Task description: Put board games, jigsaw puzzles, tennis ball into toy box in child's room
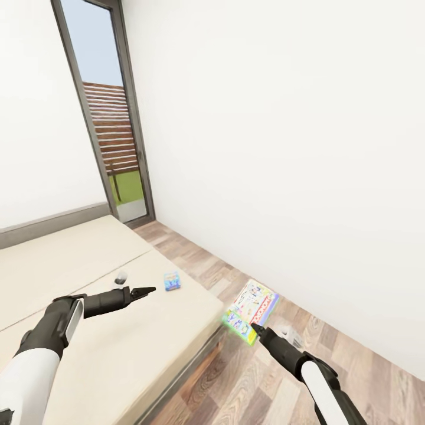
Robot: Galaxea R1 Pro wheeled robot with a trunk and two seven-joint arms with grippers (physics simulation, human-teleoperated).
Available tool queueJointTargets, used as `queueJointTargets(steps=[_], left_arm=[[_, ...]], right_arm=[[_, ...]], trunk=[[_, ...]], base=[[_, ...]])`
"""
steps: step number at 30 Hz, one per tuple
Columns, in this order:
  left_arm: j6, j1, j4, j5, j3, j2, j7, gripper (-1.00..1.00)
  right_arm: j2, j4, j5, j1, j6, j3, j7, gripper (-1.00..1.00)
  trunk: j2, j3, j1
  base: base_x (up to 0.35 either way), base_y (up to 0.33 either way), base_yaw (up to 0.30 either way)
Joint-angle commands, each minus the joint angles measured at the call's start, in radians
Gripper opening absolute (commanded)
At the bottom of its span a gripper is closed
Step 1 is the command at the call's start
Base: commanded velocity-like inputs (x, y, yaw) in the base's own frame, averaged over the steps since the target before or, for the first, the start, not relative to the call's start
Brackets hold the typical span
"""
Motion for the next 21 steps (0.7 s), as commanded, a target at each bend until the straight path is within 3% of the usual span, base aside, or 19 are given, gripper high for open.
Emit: queueJointTargets(steps=[1, 21], left_arm=[[0.01, -0.001, -0.001, -0.007, 0.004, 0.0, -0.007, 1.0], [0.012, -0.001, 0.0, -0.007, 0.002, -0.001, 0.005, 1.0]], right_arm=[[-0.001, -0.001, -0.006, -0.001, 0.001, 0.002, -0.003, -1.0], [-0.001, 0.018, -0.005, -0.001, -0.002, 0.0, -0.003, -1.0]], trunk=[[0.006, 0.003, -0.004], [0.146, 0.078, -0.08]], base=[[0.0, 0.0, -0.278], [0.0, 0.0, -0.278]])
